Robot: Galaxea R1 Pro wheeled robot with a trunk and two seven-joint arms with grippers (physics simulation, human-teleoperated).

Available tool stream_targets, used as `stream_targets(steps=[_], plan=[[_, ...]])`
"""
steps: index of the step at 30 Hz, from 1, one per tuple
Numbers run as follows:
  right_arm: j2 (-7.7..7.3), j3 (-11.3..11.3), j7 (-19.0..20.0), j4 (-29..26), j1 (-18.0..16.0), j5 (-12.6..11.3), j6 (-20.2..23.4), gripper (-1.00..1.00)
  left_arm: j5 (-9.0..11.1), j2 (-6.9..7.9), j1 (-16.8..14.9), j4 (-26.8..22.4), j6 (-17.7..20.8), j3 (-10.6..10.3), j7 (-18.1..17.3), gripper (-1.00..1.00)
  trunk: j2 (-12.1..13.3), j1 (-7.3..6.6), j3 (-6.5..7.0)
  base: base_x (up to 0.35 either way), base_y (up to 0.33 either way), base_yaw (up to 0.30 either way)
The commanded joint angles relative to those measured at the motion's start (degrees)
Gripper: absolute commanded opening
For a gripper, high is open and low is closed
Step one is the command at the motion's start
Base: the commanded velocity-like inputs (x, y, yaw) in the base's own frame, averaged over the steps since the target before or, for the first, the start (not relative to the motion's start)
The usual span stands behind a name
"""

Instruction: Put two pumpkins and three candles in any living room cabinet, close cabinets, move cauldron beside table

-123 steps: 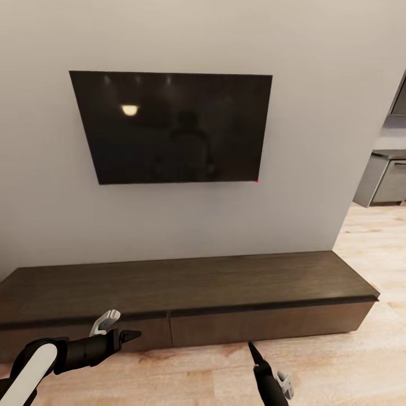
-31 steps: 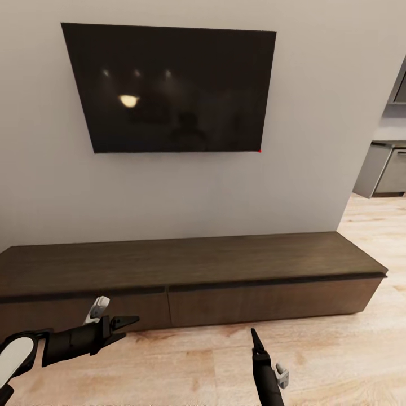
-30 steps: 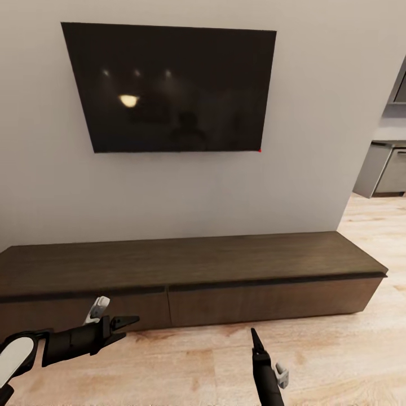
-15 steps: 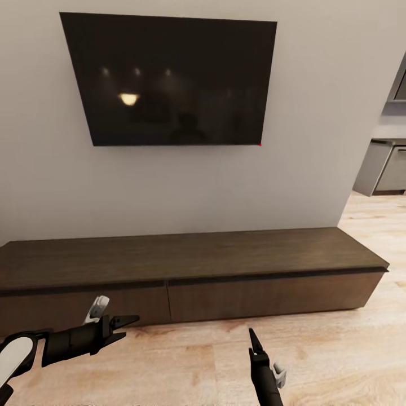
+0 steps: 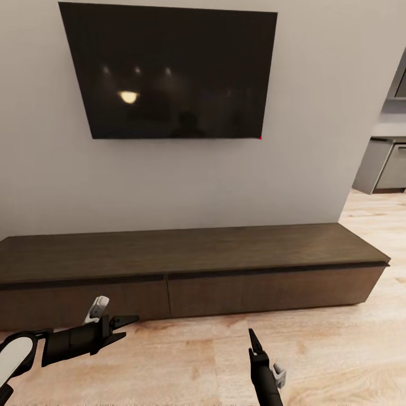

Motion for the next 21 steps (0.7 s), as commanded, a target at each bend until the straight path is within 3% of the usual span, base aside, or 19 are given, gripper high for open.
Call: stream_targets(steps=[1, 8, 14, 21], plan=[[-0.03, 0.24, 0.15, 0.05, -0.04, -0.37, -0.39, 1.00, -0.05, 0.04, -0.04, 0.00, 0.10, -0.04, -0.13, 1.00, -0.44, 0.21, -0.24, 0.000, 0.000, 0.000], [-0.03, 0.23, 0.15, 0.05, -0.04, -0.36, -0.39, 1.00, -0.05, 0.04, -0.05, 0.00, 0.09, -0.04, -0.13, 1.00, -3.25, 1.75, -1.49, 0.000, 0.000, 0.000], [-0.04, 0.22, 0.15, 0.05, -0.04, -0.36, -0.39, 1.00, -0.05, 0.04, -0.04, 0.00, 0.08, -0.04, -0.13, 1.00, -3.33, 1.91, -2.82, 0.000, 0.000, 0.000], [-0.04, 0.24, 0.15, 0.05, -0.04, -0.36, -0.39, 1.00, -0.05, 0.04, -0.03, 0.00, 0.08, -0.04, -0.13, 1.00, -3.33, 1.91, -2.82, 0.001, 0.000, 0.000]])
